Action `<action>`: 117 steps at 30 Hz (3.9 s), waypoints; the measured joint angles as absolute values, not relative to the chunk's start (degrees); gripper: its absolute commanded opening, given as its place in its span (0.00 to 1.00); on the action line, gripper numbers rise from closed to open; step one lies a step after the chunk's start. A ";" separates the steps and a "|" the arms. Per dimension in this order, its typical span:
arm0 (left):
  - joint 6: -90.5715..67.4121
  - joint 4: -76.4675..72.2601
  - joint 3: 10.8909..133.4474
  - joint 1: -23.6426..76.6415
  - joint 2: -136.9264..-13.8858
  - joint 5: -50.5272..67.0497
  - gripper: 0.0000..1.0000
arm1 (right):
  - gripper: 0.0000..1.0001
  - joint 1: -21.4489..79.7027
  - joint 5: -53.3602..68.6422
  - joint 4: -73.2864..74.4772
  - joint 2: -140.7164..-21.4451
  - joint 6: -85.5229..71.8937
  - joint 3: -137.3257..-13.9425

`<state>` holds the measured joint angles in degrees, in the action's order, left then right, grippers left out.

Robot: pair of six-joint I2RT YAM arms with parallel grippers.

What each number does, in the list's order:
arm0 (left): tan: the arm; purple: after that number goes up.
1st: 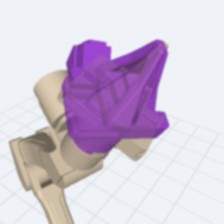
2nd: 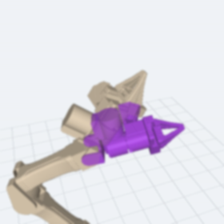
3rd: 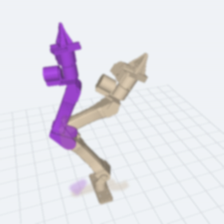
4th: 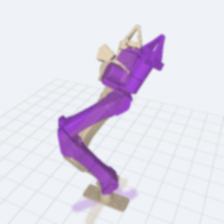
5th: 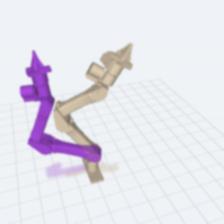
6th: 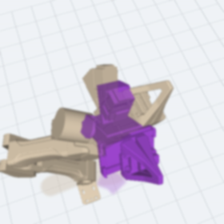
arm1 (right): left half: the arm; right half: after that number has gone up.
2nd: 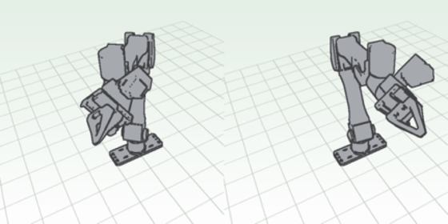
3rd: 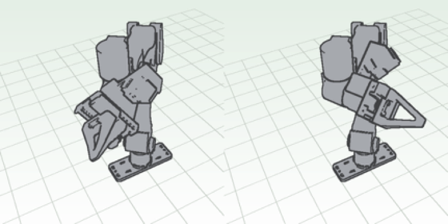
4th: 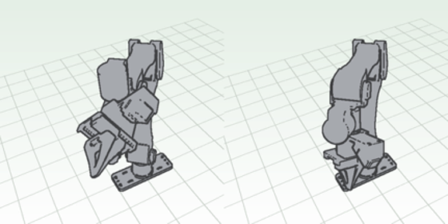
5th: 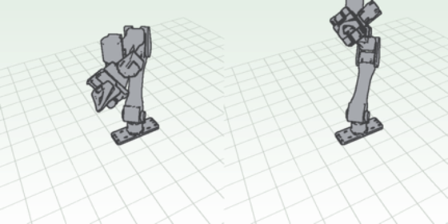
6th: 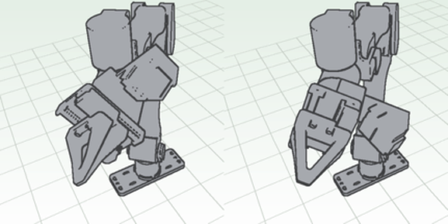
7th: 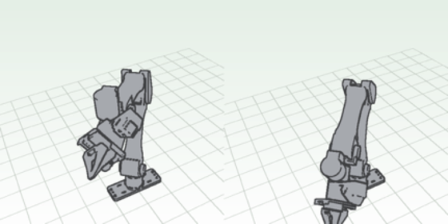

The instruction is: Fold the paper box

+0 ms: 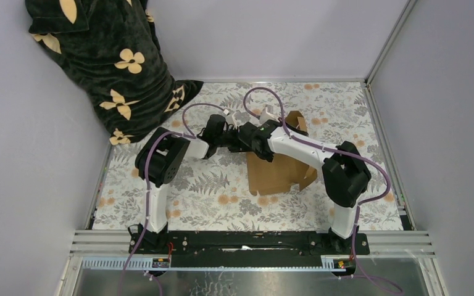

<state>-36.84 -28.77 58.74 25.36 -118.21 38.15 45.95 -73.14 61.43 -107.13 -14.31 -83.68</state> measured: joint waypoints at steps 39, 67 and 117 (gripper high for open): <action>-40.05 -30.74 90.32 28.82 -139.96 48.60 0.52 | 0.09 50.81 -76.03 62.26 -114.56 -17.74 -77.06; -42.33 -36.45 97.91 30.44 -144.92 52.84 0.50 | 0.10 50.81 -73.41 58.15 -109.60 -16.49 -73.12; -40.75 -45.01 97.30 33.15 -146.98 57.60 0.58 | 0.10 50.68 -70.85 52.75 -104.57 -10.39 -67.11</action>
